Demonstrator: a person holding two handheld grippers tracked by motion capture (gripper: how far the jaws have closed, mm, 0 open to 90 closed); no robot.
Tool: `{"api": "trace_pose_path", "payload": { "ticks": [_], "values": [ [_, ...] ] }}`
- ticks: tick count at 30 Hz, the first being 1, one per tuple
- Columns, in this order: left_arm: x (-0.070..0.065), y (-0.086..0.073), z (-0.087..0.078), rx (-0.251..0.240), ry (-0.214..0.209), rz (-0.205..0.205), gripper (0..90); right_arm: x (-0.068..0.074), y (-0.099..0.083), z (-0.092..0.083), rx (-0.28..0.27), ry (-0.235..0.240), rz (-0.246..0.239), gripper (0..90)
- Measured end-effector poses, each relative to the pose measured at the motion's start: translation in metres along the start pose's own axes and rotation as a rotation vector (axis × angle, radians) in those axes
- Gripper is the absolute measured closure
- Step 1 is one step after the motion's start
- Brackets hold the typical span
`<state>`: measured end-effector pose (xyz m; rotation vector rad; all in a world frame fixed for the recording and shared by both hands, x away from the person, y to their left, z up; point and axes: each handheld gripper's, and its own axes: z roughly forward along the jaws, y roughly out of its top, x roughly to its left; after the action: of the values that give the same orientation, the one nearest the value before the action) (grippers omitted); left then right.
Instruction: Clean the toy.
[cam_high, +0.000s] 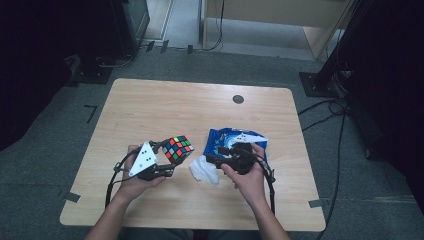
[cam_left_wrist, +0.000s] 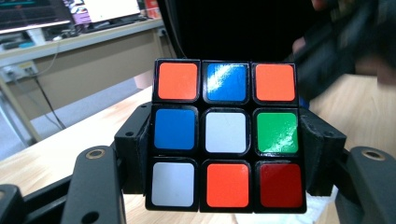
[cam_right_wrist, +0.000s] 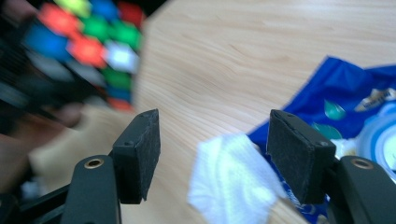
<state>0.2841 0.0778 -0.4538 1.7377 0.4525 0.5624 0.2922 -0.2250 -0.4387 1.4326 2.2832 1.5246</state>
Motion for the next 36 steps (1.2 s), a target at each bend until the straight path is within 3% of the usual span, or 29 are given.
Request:
{"api": "trace_pose_path", "payload": {
  "ticks": [3, 9, 13, 16, 21, 24, 27, 30, 36],
  "values": [
    [0.004, -0.001, -0.001, -0.004, 0.015, -0.019, 34.2, 0.002, -0.011, 0.019, 0.038, -0.043, -0.042, 37.1],
    [0.002, -0.001, 0.000, 0.000, 0.015, -0.019, 34.2, 0.011, -0.033, 0.053, 0.136, -0.111, -0.154, 41.8],
    [0.000, 0.000, 0.001, -0.002, 0.008, -0.018, 34.2, 0.012, -0.042, 0.063, 0.168, -0.183, -0.204, 45.2],
    [0.000, 0.000, 0.001, -0.006, 0.005, -0.019, 34.2, 0.012, -0.047, 0.066, 0.192, -0.200, -0.227, 48.5],
    [-0.001, 0.003, -0.001, -0.017, 0.002, -0.020, 34.2, 0.013, -0.052, 0.070, 0.213, -0.261, -0.291, 62.1],
    [0.000, 0.003, -0.001, -0.020, -0.001, -0.026, 34.2, 0.010, -0.052, 0.067, 0.210, -0.276, -0.290, 79.1],
    [-0.001, 0.002, 0.000, -0.013, -0.007, -0.024, 34.2, 0.006, -0.046, 0.058, 0.167, -0.235, -0.254, 83.3],
    [-0.004, 0.001, 0.002, -0.009, -0.019, -0.022, 34.2, 0.006, -0.032, 0.037, 0.069, -0.189, -0.207, 84.0],
    [-0.016, -0.002, 0.011, 0.012, -0.051, -0.009, 34.2, 0.030, 0.000, -0.016, -0.148, -0.096, -0.169, 84.1]
  ]
}}
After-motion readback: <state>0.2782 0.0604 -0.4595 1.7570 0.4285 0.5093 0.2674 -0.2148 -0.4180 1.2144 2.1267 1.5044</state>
